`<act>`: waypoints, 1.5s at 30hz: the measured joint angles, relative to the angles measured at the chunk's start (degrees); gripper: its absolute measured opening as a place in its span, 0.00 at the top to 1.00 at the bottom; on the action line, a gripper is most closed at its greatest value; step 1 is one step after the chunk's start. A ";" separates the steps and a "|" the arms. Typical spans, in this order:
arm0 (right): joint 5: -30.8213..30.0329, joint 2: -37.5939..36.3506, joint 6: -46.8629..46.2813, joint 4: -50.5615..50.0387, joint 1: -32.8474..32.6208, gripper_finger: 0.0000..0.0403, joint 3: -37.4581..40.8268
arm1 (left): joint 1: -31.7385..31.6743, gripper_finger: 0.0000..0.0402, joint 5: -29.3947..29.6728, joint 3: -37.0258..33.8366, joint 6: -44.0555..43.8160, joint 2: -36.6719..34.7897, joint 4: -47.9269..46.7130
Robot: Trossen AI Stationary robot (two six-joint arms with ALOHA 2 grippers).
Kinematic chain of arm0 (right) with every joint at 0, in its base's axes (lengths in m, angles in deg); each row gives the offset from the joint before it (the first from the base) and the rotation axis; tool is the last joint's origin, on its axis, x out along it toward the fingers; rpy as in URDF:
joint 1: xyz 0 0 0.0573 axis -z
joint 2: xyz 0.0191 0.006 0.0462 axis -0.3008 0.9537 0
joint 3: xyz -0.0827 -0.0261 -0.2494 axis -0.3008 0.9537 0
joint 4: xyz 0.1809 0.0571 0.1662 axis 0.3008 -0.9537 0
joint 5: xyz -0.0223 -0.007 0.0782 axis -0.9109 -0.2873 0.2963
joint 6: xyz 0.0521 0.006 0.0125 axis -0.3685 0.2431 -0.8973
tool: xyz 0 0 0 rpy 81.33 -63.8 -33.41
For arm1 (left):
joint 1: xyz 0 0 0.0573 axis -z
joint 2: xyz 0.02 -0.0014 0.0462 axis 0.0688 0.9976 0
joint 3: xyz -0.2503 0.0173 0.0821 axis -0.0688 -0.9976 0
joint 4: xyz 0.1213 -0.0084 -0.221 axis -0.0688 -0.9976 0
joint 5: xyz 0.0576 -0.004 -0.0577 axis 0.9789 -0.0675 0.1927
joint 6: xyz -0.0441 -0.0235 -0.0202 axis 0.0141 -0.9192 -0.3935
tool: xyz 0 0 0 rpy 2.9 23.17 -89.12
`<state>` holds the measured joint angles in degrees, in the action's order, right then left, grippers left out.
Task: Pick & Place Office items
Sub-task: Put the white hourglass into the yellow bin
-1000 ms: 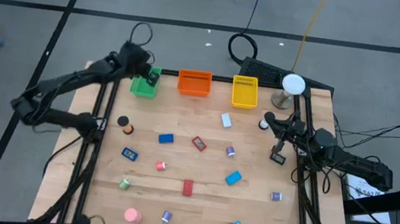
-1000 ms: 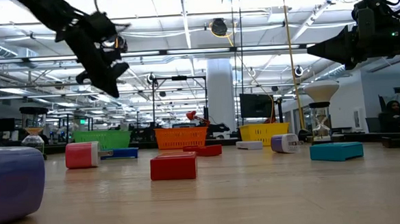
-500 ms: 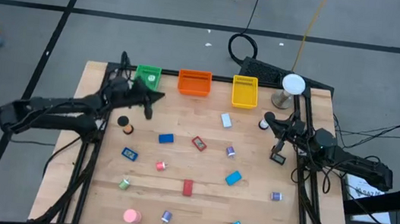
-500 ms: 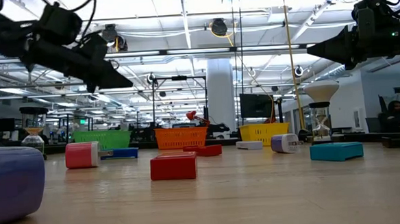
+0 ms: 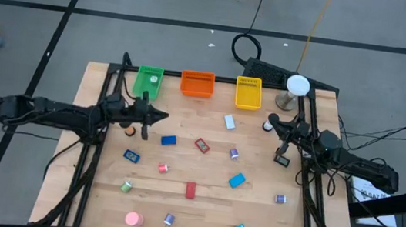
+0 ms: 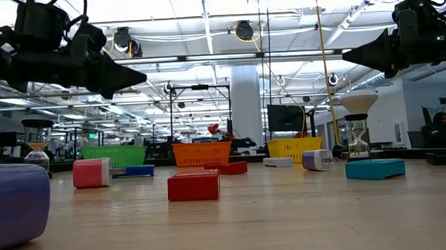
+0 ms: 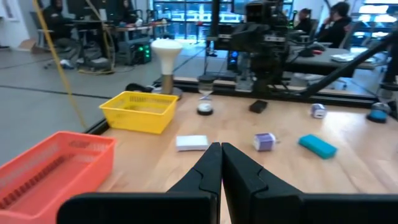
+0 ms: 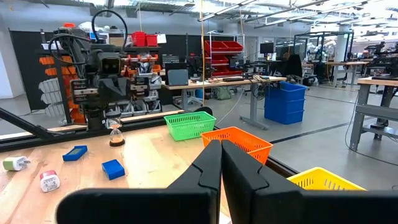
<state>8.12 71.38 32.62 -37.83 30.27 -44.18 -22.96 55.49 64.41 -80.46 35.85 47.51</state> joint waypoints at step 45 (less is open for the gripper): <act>-19.78 37.70 -27.13 -35.31 0.20 0.93 -30.75 | 1.74 0.98 8.57 0.00 5.19 0.02 3.32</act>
<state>-11.66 109.09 5.50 -73.14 30.47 -74.93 -21.22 64.05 64.41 -75.28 35.87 50.84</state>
